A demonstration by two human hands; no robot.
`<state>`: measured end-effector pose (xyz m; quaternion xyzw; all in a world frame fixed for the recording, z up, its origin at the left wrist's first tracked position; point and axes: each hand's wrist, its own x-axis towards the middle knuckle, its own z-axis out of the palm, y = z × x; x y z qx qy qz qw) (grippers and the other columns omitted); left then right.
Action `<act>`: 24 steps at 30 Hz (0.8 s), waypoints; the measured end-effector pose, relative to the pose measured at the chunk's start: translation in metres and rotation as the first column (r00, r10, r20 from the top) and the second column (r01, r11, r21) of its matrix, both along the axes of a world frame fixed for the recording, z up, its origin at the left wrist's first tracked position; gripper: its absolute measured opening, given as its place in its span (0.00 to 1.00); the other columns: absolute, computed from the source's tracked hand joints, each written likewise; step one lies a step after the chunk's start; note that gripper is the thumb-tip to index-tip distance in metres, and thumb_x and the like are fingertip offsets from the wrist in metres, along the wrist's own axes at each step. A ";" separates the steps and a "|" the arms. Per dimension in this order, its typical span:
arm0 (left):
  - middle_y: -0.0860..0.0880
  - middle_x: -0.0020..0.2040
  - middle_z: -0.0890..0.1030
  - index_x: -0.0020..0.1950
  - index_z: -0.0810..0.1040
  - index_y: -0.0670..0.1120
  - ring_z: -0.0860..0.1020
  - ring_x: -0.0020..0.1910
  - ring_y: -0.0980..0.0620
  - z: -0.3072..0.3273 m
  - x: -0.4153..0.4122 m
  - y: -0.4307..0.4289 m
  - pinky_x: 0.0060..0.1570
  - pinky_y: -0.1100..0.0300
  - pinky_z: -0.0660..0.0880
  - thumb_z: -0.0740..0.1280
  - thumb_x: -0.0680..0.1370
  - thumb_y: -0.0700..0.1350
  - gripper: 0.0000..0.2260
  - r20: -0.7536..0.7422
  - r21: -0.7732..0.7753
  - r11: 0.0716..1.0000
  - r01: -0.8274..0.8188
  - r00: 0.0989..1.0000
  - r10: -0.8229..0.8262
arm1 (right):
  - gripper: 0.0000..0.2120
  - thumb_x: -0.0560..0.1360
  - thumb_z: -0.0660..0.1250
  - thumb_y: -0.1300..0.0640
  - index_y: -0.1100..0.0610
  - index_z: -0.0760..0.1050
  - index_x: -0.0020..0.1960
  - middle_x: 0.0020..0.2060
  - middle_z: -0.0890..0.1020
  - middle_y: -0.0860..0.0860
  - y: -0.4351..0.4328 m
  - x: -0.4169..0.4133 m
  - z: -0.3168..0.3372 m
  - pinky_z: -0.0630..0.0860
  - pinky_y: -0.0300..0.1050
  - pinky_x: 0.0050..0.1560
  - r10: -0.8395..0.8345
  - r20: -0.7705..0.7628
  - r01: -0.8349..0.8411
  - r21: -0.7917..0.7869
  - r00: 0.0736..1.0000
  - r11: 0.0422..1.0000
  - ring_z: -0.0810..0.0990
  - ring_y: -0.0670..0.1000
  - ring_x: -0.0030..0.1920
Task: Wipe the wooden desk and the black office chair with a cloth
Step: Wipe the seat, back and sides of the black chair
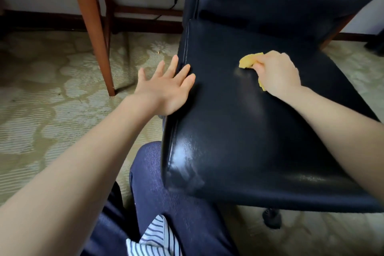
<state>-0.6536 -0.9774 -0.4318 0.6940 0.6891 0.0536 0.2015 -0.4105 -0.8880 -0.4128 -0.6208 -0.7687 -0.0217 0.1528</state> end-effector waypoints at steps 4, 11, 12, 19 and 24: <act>0.56 0.77 0.39 0.77 0.43 0.59 0.42 0.77 0.53 -0.006 -0.011 -0.026 0.72 0.42 0.39 0.42 0.80 0.59 0.24 0.035 0.044 0.999 0.020 0.999 -0.021 | 0.17 0.79 0.55 0.63 0.49 0.76 0.62 0.56 0.75 0.57 0.019 -0.028 -0.005 0.67 0.51 0.46 -0.239 -0.009 0.239 0.002 0.971 0.971 0.68 0.60 0.60; 0.60 0.73 0.30 0.73 0.30 0.60 0.36 0.75 0.54 -0.024 -0.028 -0.093 0.71 0.45 0.37 0.58 0.60 0.76 0.53 0.086 0.041 0.998 0.046 0.995 -0.049 | 0.20 0.81 0.52 0.63 0.47 0.74 0.65 0.63 0.73 0.51 0.003 -0.078 -0.006 0.69 0.54 0.61 -0.002 -0.050 -0.002 -0.069 0.999 0.998 0.68 0.57 0.59; 0.60 0.71 0.28 0.72 0.27 0.60 0.34 0.75 0.54 -0.030 -0.029 -0.101 0.71 0.44 0.38 0.59 0.57 0.77 0.56 0.079 0.074 0.997 0.036 0.996 -0.042 | 0.20 0.81 0.52 0.62 0.45 0.74 0.64 0.64 0.73 0.50 -0.006 -0.086 -0.005 0.69 0.54 0.61 0.093 -0.046 -0.096 -0.062 0.995 0.993 0.68 0.56 0.59; 0.58 0.71 0.27 0.67 0.22 0.56 0.35 0.75 0.54 -0.055 -0.035 -0.127 0.72 0.43 0.43 0.71 0.60 0.69 0.61 0.068 0.219 0.957 -0.192 0.981 0.181 | 0.12 0.81 0.59 0.56 0.41 0.77 0.56 0.60 0.73 0.41 -0.091 -0.134 -0.016 0.66 0.50 0.49 0.501 0.062 -0.503 0.029 0.863 0.864 0.61 0.51 0.50; 0.59 0.70 0.28 0.73 0.29 0.56 0.35 0.75 0.51 -0.055 -0.035 -0.142 0.72 0.42 0.42 0.68 0.72 0.43 0.49 0.129 0.166 0.958 -0.234 0.968 0.214 | 0.13 0.73 0.70 0.60 0.46 0.79 0.54 0.56 0.79 0.48 -0.139 -0.138 -0.025 0.69 0.51 0.42 0.606 0.273 -0.650 0.113 0.747 0.751 0.74 0.58 0.50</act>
